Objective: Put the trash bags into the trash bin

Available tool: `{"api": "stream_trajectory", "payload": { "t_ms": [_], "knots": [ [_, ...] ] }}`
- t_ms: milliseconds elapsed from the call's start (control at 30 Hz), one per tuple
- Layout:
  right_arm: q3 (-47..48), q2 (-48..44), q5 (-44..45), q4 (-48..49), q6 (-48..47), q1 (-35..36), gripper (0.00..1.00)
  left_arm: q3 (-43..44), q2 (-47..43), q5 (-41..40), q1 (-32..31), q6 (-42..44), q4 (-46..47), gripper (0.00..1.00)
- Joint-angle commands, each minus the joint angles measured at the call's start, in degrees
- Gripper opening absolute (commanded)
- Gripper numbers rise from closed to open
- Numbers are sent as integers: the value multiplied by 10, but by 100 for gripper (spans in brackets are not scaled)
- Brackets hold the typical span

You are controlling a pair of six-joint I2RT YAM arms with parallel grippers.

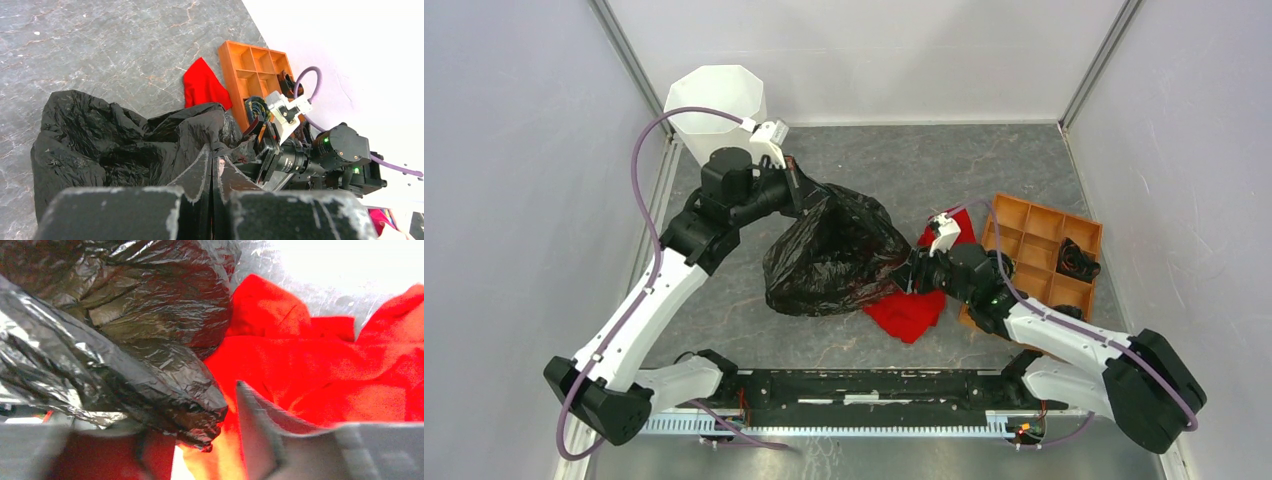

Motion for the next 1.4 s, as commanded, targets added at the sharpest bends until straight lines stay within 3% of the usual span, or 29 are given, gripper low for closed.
{"api": "stream_trajectory", "payload": {
  "t_ms": [0, 100, 133, 200, 267, 367, 433, 533, 633, 733, 833, 867, 933, 1067, 1133, 1200, 1367],
  "knots": [
    [-7, 16, 8, 117, 37, 3, 36, -11, -33, -57, 1, -22, -2, 2],
    [32, 49, 5, 112, 46, 1, 5, -45, -38, -156, 1, -31, -1, 2],
    [56, 62, 15, 91, 42, -2, 1, -49, -29, -181, 3, -20, 8, 2],
    [142, 93, 43, 36, 13, -15, 1, -3, 32, -227, 12, 10, -10, 2],
    [273, 134, 43, -68, -19, -41, 0, 111, 86, -241, 25, 25, -59, 2],
    [490, 163, 8, -186, -101, -57, 0, 281, 136, -173, 36, 30, -59, 2],
    [564, 132, -54, -145, -142, -55, 0, 330, 114, -86, 36, 34, 21, 2],
    [550, 45, -89, -28, -182, -43, 1, 283, 35, 22, 32, 18, 210, 2],
    [496, -13, -114, 19, -217, -43, 1, 145, -53, 16, 31, 17, 324, 2],
    [365, -51, -105, 66, -248, -43, 1, 36, -106, -118, 30, 32, 260, 2],
    [258, -42, -57, 36, -247, -43, 1, -75, -126, -324, 31, -12, 90, 2],
    [229, -29, -56, 20, -240, -43, 1, -114, -131, -355, 32, -33, 47, 2],
    [164, -9, -83, 20, -209, -43, 1, -198, -151, -355, 33, -58, 9, 2],
    [18, -27, -195, 159, -118, -41, 1, -325, -266, -284, 33, -110, 34, 2],
    [22, -39, -186, 139, -117, -41, 1, -336, -304, -266, 34, -110, 55, 2],
    [85, -39, -171, 62, -151, -41, 1, -305, -304, -249, 34, -92, 70, 2],
    [280, -39, -153, -93, -225, -41, 1, -78, -212, -150, 33, -23, 49, 2]
  ]
}}
